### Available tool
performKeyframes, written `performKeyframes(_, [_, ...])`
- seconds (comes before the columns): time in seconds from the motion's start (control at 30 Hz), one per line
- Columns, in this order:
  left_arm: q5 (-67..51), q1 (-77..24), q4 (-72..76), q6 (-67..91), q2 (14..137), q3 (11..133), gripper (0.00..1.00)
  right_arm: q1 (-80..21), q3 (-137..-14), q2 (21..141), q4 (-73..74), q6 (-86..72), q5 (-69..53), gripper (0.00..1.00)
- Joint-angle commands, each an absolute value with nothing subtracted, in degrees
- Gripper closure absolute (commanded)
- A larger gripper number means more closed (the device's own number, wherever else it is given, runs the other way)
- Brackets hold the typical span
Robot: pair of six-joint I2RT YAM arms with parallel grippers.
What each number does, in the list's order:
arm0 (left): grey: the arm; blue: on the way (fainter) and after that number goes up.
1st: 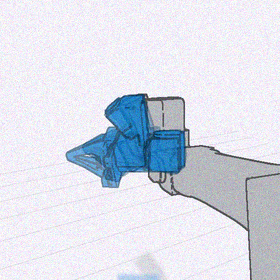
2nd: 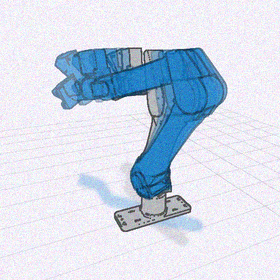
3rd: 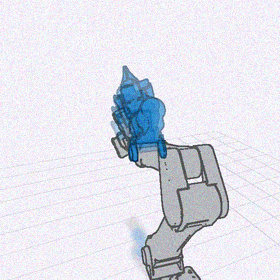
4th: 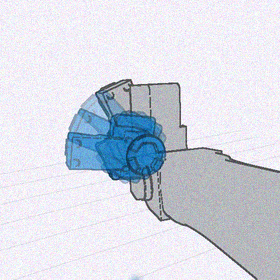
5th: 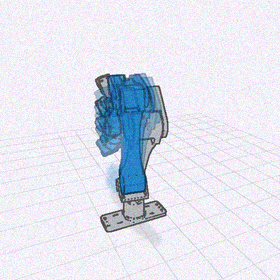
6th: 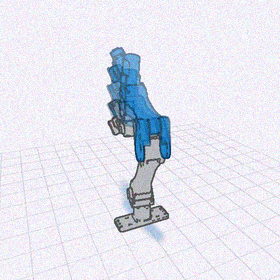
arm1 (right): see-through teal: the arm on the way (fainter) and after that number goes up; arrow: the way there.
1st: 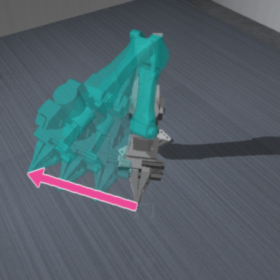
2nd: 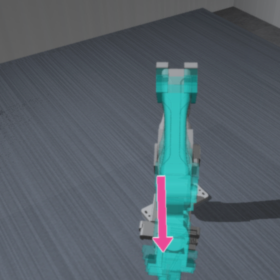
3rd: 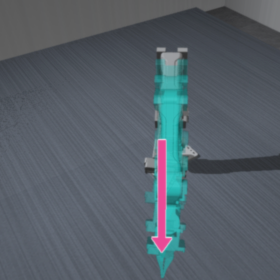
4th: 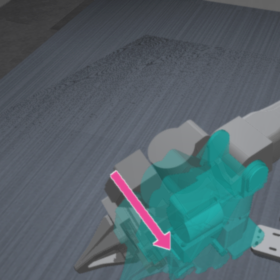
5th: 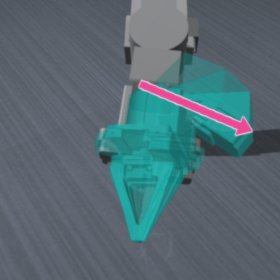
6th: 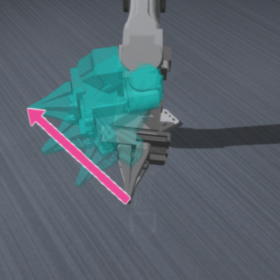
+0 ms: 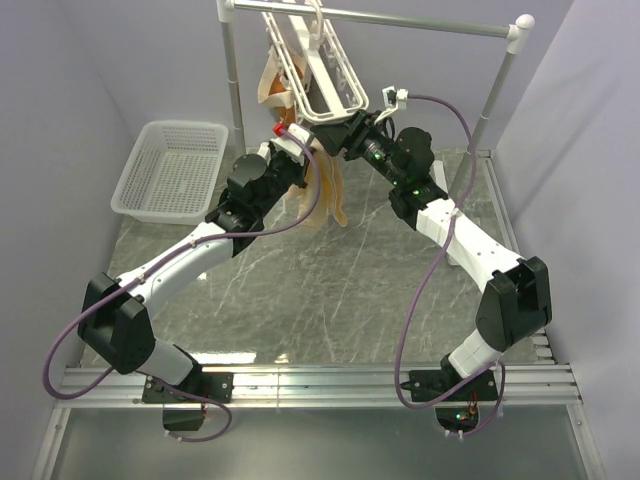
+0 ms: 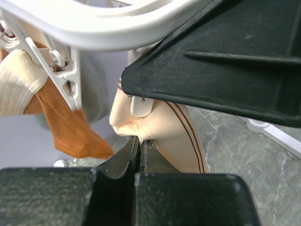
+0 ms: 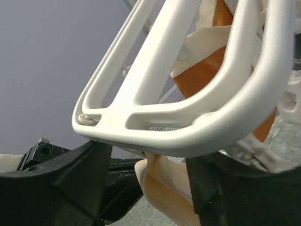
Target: Clip the underwear to the hanger
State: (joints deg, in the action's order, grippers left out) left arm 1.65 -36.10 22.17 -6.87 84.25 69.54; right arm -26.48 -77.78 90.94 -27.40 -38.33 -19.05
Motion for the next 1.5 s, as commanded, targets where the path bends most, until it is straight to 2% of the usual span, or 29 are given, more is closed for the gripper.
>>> performKeyframes(0.0, [2.7, -36.2, 26.4, -7.6, 83.9, 72.7, 1.00, -25.2, -78.8, 88.9, -30.1, -39.2, -19.6, 0.28])
performKeyframes(0.6, [3.2, -34.9, 23.1, -5.8, 82.4, 70.9, 0.96, -24.5, -62.2, 77.3, -30.3, -27.4, -28.5, 0.08])
performKeyframes(0.8, [3.0, -33.8, 22.0, -5.5, 81.6, 70.4, 0.96, -23.4, -58.8, 72.5, -28.0, -21.6, -31.4, 0.07])
performKeyframes(1.0, [2.1, -31.5, 19.9, -4.1, 80.9, 70.5, 0.97, -22.1, -56.4, 68.0, -24.4, -12.6, -41.2, 0.07])
performKeyframes(1.13, [1.5, -30.7, 19.1, -3.9, 81.0, 70.8, 0.96, -21.8, -56.8, 66.8, -16.5, -2.9, -50.2, 0.07])
performKeyframes(1.17, [1.4, -30.4, 18.7, -3.8, 81.1, 70.9, 0.96, -21.7, -57.3, 67.3, -14.3, -1.2, -53.8, 0.07])
performKeyframes(1.37, [-1.1, -30.3, 18.3, -2.5, 81.6, 71.9, 0.87, -20.0, -62.2, 70.6, -11.2, 3.2, -58.7, 0.07])
performKeyframes(1.47, [-1.4, -30.4, 17.9, -2.3, 82.0, 72.8, 0.86, -19.2, -63.8, 70.7, -10.2, 6.9, -59.7, 0.07])
